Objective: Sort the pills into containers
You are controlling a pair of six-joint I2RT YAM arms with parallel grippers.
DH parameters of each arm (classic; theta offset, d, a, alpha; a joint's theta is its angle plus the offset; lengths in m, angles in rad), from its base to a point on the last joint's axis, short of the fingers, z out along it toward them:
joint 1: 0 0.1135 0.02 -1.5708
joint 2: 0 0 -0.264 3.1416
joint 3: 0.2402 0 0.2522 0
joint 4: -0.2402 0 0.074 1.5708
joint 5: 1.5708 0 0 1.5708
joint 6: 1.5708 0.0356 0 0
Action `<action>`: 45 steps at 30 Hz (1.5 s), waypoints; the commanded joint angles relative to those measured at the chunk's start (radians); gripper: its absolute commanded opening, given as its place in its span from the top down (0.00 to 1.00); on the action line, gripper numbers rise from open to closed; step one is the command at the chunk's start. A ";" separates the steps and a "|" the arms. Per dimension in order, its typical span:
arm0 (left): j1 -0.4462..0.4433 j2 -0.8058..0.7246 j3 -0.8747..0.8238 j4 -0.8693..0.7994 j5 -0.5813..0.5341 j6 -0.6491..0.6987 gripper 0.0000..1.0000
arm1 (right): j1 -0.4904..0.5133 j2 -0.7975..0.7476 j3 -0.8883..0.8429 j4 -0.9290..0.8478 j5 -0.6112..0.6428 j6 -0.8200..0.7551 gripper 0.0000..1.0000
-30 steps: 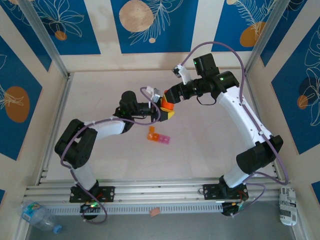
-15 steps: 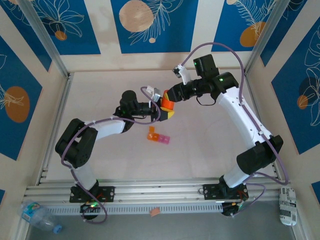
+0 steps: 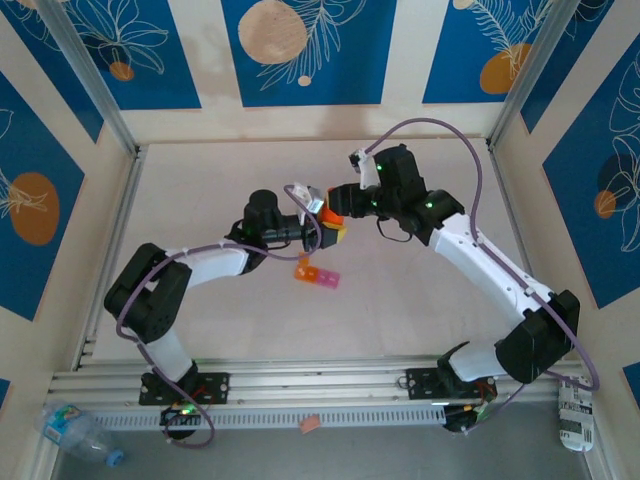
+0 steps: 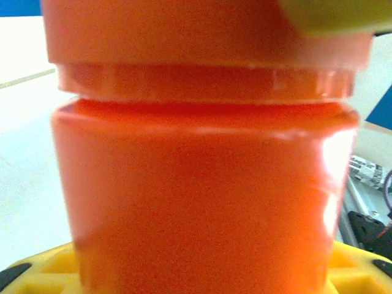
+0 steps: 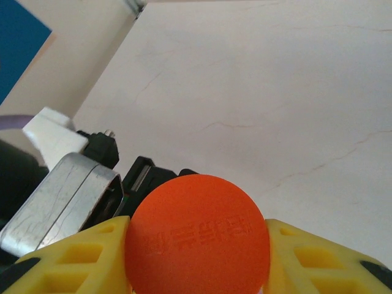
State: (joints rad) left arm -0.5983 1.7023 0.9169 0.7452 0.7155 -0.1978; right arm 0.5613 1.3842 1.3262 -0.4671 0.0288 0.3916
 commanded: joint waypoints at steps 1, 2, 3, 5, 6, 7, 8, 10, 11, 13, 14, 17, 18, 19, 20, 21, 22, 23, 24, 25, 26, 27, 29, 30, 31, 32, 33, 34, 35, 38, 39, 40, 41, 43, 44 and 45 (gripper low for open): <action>-0.008 -0.076 0.053 0.156 -0.079 0.026 1.00 | 0.048 0.050 -0.031 -0.096 0.007 0.059 0.63; -0.008 -0.073 0.054 0.155 -0.077 0.028 1.00 | 0.048 0.059 -0.017 -0.110 0.005 0.050 0.62; -0.008 -0.071 0.053 0.155 -0.074 0.028 1.00 | 0.046 0.063 -0.003 -0.120 0.001 0.042 0.61; -0.008 -0.065 0.049 0.156 -0.067 0.028 1.00 | 0.036 0.070 0.029 -0.142 -0.024 0.028 0.58; -0.009 -0.062 0.049 0.157 -0.063 0.028 1.00 | 0.027 0.076 0.049 -0.157 -0.042 0.020 0.58; -0.009 -0.061 0.048 0.157 -0.057 0.028 1.00 | 0.018 0.081 0.066 -0.170 -0.056 0.014 0.57; -0.009 -0.057 0.046 0.157 -0.057 0.026 1.00 | 0.009 0.086 0.089 -0.184 -0.074 0.008 0.55; -0.008 -0.050 0.045 0.155 -0.051 0.026 1.00 | -0.012 0.094 0.131 -0.209 -0.103 -0.005 0.53; -0.009 -0.047 0.044 0.155 -0.048 0.024 1.00 | -0.025 0.098 0.155 -0.224 -0.120 -0.010 0.51; -0.008 -0.040 0.043 0.149 -0.037 0.025 1.00 | -0.051 0.106 0.201 -0.249 -0.158 -0.020 0.48; -0.008 -0.037 0.042 0.146 -0.032 0.026 1.00 | -0.067 0.107 0.223 -0.259 -0.183 -0.023 0.46; -0.007 -0.029 0.038 0.139 -0.014 0.032 1.00 | -0.114 0.100 0.275 -0.290 -0.246 -0.035 0.35; -0.006 -0.025 0.036 0.132 -0.005 0.035 1.00 | -0.130 0.090 0.285 -0.294 -0.274 -0.039 0.30; -0.005 -0.024 0.036 0.128 0.001 0.036 1.00 | -0.144 0.078 0.288 -0.294 -0.297 -0.041 0.27; -0.003 -0.023 0.035 0.124 0.010 0.037 1.00 | -0.160 0.064 0.290 -0.293 -0.325 -0.045 0.22; -0.003 -0.023 0.033 0.122 0.019 0.037 1.00 | -0.174 0.050 0.291 -0.293 -0.351 -0.049 0.18; -0.001 -0.024 0.032 0.120 0.028 0.037 1.00 | -0.184 0.038 0.292 -0.295 -0.373 -0.057 0.15; 0.000 -0.023 0.030 0.119 0.038 0.038 1.00 | -0.192 0.024 0.294 -0.301 -0.392 -0.066 0.12; 0.000 -0.024 0.031 0.116 0.050 0.037 1.00 | -0.200 0.014 0.301 -0.311 -0.406 -0.082 0.11; 0.003 -0.023 0.031 0.113 0.066 0.037 1.00 | -0.205 0.010 0.307 -0.320 -0.416 -0.099 0.11; 0.006 -0.021 0.035 0.111 0.086 0.035 1.00 | -0.210 0.005 0.314 -0.329 -0.422 -0.120 0.11; 0.008 -0.019 0.039 0.109 0.105 0.030 1.00 | -0.213 0.006 0.322 -0.342 -0.423 -0.142 0.11; 0.013 -0.015 0.050 0.106 0.147 0.015 1.00 | -0.220 0.020 0.349 -0.382 -0.424 -0.189 0.12; 0.016 -0.011 0.057 0.101 0.170 0.006 1.00 | -0.221 0.034 0.367 -0.408 -0.419 -0.220 0.12; 0.017 -0.008 0.064 0.097 0.187 -0.002 1.00 | -0.221 0.048 0.384 -0.433 -0.414 -0.250 0.14; 0.020 -0.005 0.070 0.093 0.205 -0.013 1.00 | -0.220 0.066 0.407 -0.463 -0.414 -0.280 0.15; 0.021 -0.004 0.077 0.090 0.222 -0.024 1.00 | -0.219 0.083 0.425 -0.488 -0.414 -0.312 0.16; 0.023 -0.001 0.080 0.088 0.233 -0.031 1.00 | -0.216 0.096 0.437 -0.505 -0.413 -0.334 0.17; 0.023 0.001 0.084 0.085 0.244 -0.035 1.00 | -0.215 0.110 0.449 -0.521 -0.411 -0.353 0.17; 0.023 0.003 0.090 0.073 0.260 -0.042 1.00 | -0.209 0.138 0.477 -0.552 -0.411 -0.386 0.16; 0.023 0.005 0.093 0.068 0.264 -0.042 1.00 | -0.204 0.144 0.480 -0.554 -0.408 -0.391 0.16; 0.024 0.006 0.095 0.066 0.266 -0.042 1.00 | -0.201 0.148 0.484 -0.556 -0.409 -0.392 0.15; 0.022 0.007 0.096 0.064 0.269 -0.044 1.00 | -0.194 0.155 0.489 -0.558 -0.409 -0.395 0.15; 0.023 0.010 0.100 0.062 0.271 -0.046 1.00 | -0.185 0.164 0.494 -0.559 -0.408 -0.398 0.15; 0.023 0.010 0.102 0.062 0.271 -0.047 1.00 | -0.178 0.169 0.496 -0.560 -0.406 -0.398 0.15; 0.023 0.011 0.103 0.061 0.273 -0.050 1.00 | -0.171 0.173 0.498 -0.562 -0.403 -0.400 0.15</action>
State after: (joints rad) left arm -0.5827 1.7042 0.9783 0.7944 0.9440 -0.2344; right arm 0.3710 1.5543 1.7836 -0.9901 -0.3557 0.0277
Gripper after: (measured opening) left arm 0.527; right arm 0.847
